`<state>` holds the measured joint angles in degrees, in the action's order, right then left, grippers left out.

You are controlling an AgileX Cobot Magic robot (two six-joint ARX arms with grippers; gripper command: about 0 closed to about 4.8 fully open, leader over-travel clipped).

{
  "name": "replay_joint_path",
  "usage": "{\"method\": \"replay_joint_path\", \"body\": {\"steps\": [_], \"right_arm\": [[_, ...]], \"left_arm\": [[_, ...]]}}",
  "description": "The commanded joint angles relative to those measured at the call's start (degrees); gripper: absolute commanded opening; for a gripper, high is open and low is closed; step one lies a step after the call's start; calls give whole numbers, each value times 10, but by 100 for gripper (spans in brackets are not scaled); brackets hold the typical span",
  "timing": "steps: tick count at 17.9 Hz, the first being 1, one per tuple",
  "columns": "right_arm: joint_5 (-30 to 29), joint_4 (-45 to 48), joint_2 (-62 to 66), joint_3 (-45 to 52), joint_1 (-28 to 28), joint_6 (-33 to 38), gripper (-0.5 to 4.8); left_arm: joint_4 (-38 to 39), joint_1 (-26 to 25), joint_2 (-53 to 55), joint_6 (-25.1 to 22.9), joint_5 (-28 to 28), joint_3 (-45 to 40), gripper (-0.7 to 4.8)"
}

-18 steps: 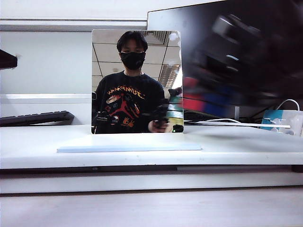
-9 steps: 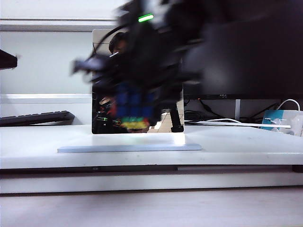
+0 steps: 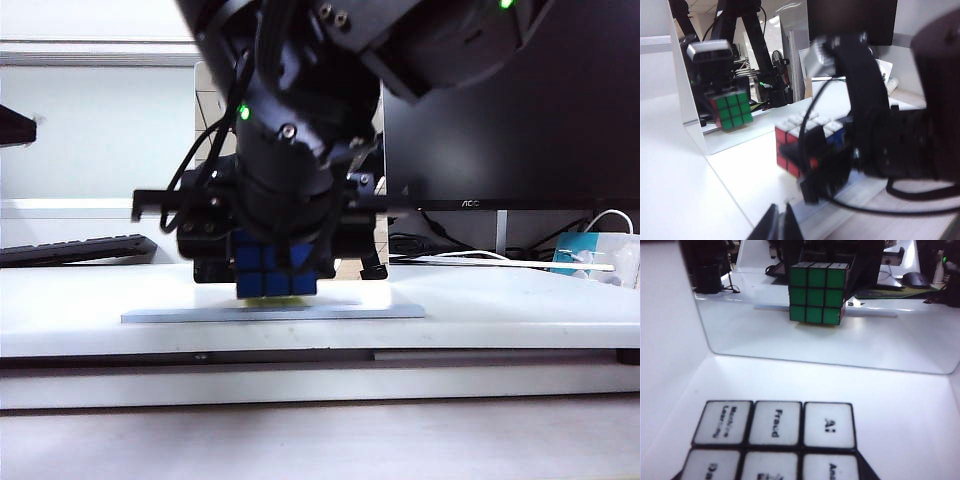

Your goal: Move the the Rubik's Cube near the mirror.

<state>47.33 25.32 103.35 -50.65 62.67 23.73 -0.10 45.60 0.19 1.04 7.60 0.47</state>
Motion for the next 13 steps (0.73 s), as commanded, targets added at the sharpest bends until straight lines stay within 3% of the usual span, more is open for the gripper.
{"method": "replay_joint_path", "body": {"steps": [1,2,3,4,5,8,12,13], "right_arm": [[8,17,0,-3,-1,5,280],[8,21,0,-3,-1,5,281],[8,21,0,-3,-1,5,317],[8,21,0,-3,-1,2,455],[8,21,0,-3,-1,0,479],[30,19,-21,-3,0,-13,479],[39,-2,-163,-3,20,-129,461],[45,-10,-202,-3,24,-160,317]], "left_arm": [[-4,0,0,-2,-1,1,22],[-4,0,0,-2,-1,1,22],[-4,0,0,-2,-1,1,22],[-4,0,0,-2,-1,1,22],[-4,0,0,-2,-1,1,22],[-4,0,0,-2,-1,1,22],[-4,-4,0,-2,-1,1,22],[-4,-12,0,-2,-1,1,22]]}}
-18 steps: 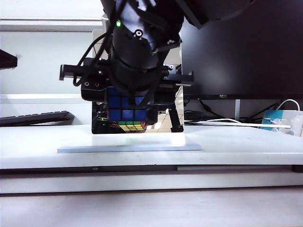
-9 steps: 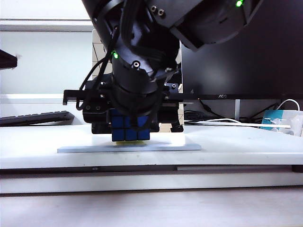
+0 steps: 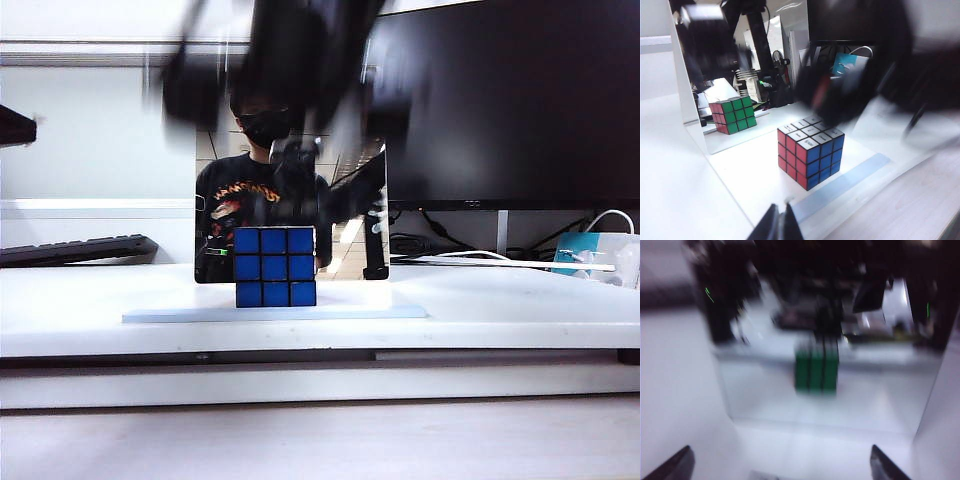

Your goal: Move the the Rubik's Cube near the mirror.

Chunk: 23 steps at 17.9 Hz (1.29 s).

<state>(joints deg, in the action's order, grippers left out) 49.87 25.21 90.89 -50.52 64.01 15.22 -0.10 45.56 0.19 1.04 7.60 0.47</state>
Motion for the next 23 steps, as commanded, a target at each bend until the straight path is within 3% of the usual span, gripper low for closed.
{"method": "replay_joint_path", "body": {"steps": [1,2,3,6,8,11,16,19,21,23], "right_arm": [[26,-31,-139,-4,12,-120,58],[29,-57,-191,-4,11,-156,4],[34,-106,-251,-3,2,-187,-3],[13,-286,-412,7,-47,-185,-3],[-52,-314,-515,54,-100,-186,-3],[-210,-338,-667,146,-220,-187,-3],[-329,-418,-768,188,-362,-182,-3],[-351,-416,-795,224,-401,-182,-3],[-419,-395,-815,270,-426,-182,-3],[-421,-383,-822,288,-431,-183,0]], "left_arm": [[-4,-31,0,-2,-1,1,22],[-4,-57,0,-2,-1,1,22],[-4,-94,0,-2,-2,1,22],[-4,-216,0,-2,-4,1,22],[-4,-295,0,-2,1,1,22],[-4,-403,0,-2,8,1,22],[-4,-421,0,-2,7,1,22],[-4,-421,0,-2,5,1,22],[-4,-421,0,-2,5,1,22],[-4,-421,0,-2,5,1,22]]}}
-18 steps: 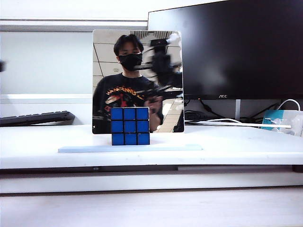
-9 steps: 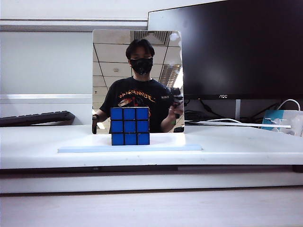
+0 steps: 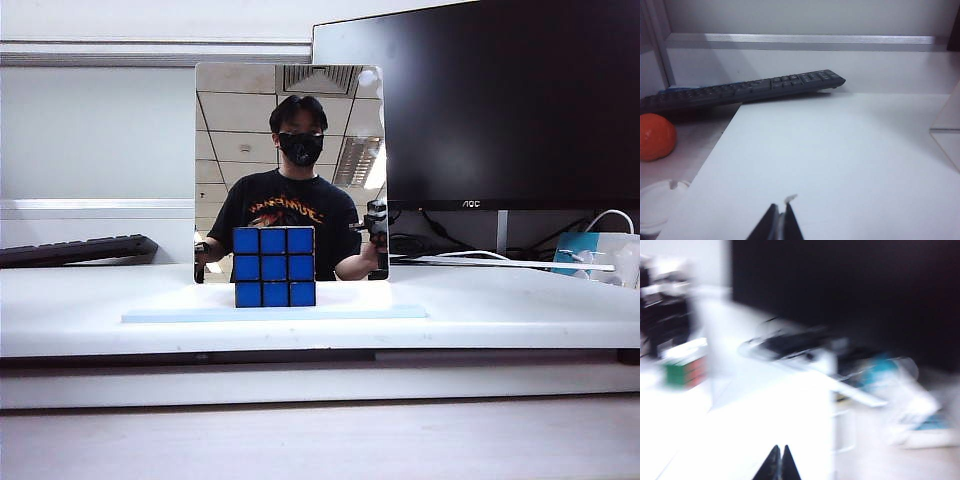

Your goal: Move the the Rubik's Cube near the mirror.

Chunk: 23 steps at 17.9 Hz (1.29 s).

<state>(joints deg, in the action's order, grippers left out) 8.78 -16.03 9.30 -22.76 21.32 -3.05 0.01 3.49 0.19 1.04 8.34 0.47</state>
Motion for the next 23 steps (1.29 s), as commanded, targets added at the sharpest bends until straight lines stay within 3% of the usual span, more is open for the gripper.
{"method": "replay_joint_path", "body": {"steps": [1,11,13,15,16,23], "right_arm": [[-10,26,-9,12,-4,0,0],[-5,16,-19,12,-10,-5,0],[-52,47,-62,44,-67,-3,0],[-38,174,-91,136,-109,3,0],[-44,193,-91,159,-120,16,0],[-94,189,-91,224,-161,61,0]], "left_arm": [[-5,0,0,-2,-2,1,22],[-5,0,0,-2,-2,1,22],[-5,0,0,-2,-2,1,22],[-5,0,0,-2,-6,1,22],[-5,0,0,-2,-6,1,22],[-4,0,0,-2,-6,1,22]]}}
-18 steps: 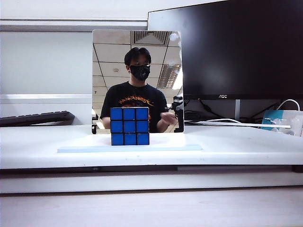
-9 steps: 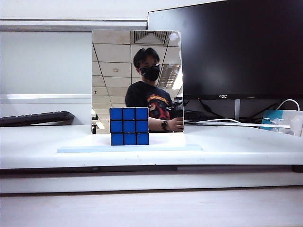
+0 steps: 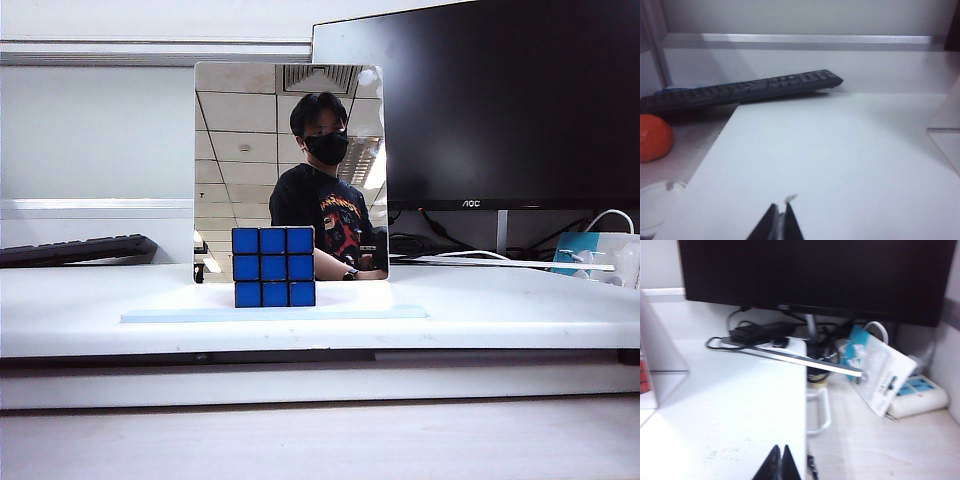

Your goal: Move the the Rubik's Cube near the mirror.

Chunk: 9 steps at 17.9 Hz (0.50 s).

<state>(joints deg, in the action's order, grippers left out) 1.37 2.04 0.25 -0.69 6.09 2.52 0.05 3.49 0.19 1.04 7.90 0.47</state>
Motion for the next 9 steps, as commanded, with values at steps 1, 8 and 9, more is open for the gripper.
{"method": "replay_joint_path", "body": {"steps": [1,8,9], "right_arm": [[-43,13,-1,3,-15,5,0],[-60,12,-1,3,-17,5,0],[-60,12,-1,3,-17,5,0]], "left_arm": [[-5,0,0,-2,-2,1,22],[-5,0,0,-2,-2,1,22],[-5,0,0,-2,-2,1,22]]}}
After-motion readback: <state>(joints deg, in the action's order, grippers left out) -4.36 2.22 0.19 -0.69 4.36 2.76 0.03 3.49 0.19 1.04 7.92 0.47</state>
